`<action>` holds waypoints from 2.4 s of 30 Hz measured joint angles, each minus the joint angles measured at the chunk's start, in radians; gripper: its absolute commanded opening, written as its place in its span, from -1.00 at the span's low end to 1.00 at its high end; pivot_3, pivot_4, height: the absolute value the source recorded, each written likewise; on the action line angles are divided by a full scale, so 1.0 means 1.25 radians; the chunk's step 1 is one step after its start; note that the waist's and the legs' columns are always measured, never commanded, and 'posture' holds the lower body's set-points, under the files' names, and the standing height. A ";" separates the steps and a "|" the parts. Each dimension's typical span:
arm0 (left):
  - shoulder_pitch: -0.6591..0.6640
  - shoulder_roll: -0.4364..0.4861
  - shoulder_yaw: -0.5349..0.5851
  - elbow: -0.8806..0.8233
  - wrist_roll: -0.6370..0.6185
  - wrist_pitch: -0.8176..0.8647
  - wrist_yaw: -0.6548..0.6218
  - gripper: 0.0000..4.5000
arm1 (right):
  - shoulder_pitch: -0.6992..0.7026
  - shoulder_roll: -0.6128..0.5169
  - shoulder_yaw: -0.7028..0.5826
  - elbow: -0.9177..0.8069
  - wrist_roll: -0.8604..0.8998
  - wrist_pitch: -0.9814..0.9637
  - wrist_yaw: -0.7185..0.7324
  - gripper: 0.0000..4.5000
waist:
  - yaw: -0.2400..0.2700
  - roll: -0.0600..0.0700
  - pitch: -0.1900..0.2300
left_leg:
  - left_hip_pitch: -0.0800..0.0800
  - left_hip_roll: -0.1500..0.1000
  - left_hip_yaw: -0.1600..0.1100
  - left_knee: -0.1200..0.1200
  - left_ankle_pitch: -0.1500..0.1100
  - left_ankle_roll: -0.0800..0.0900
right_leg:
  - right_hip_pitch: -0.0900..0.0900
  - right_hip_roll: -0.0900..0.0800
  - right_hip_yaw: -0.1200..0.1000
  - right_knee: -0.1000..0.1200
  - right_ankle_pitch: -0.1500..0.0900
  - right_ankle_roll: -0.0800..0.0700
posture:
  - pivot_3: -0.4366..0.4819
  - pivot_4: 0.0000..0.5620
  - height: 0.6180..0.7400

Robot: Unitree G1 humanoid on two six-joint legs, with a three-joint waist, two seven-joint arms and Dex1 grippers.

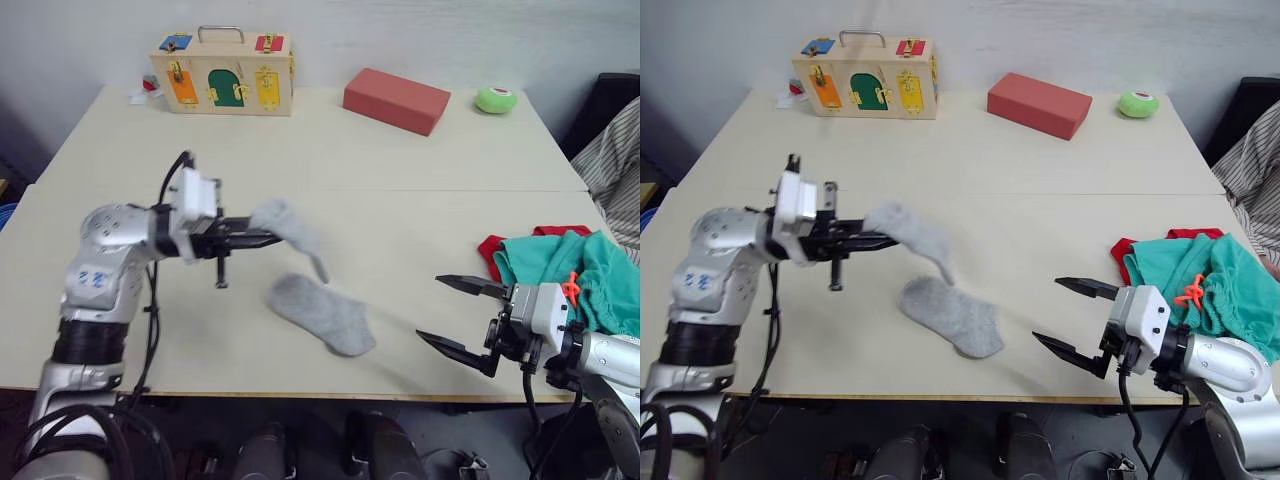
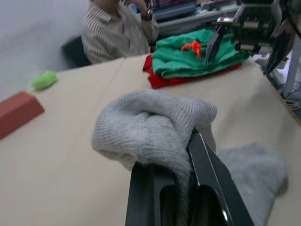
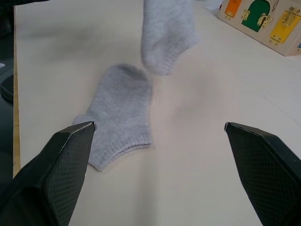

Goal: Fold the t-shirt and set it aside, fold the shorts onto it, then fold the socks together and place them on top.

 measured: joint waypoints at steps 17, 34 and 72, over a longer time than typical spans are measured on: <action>0.032 -0.090 -0.135 0.303 0.117 -0.282 -0.209 -0.98 | 0.084 0.031 -0.010 -0.057 -0.011 0.004 -0.078 1.00 | 0.005 -0.002 0.001 | -0.001 0.000 -0.002 0.001 0.002 0.000 | 0.000 -0.001 0.000 0.000 0.000 0.000 | -0.05 -0.47 1.00; -0.005 0.060 -0.163 0.403 0.165 -0.296 -0.210 0.30 | 0.070 0.052 0.049 -0.064 0.006 0.052 -0.100 1.00 | -0.003 -0.002 0.001 | -0.001 0.000 -0.003 0.001 0.002 0.000 | 0.000 -0.001 -0.001 0.000 0.000 0.000 | -0.05 -0.47 1.00; -0.222 -0.008 -0.171 0.628 0.270 -0.063 -0.026 0.99 | -0.081 0.101 0.335 -0.064 -0.036 0.420 -0.279 1.00 | -0.004 -0.006 0.001 | -0.011 0.000 -0.006 0.013 -0.001 0.005 | -0.003 -0.001 -0.005 0.001 0.002 0.003 | -0.05 -0.47 1.00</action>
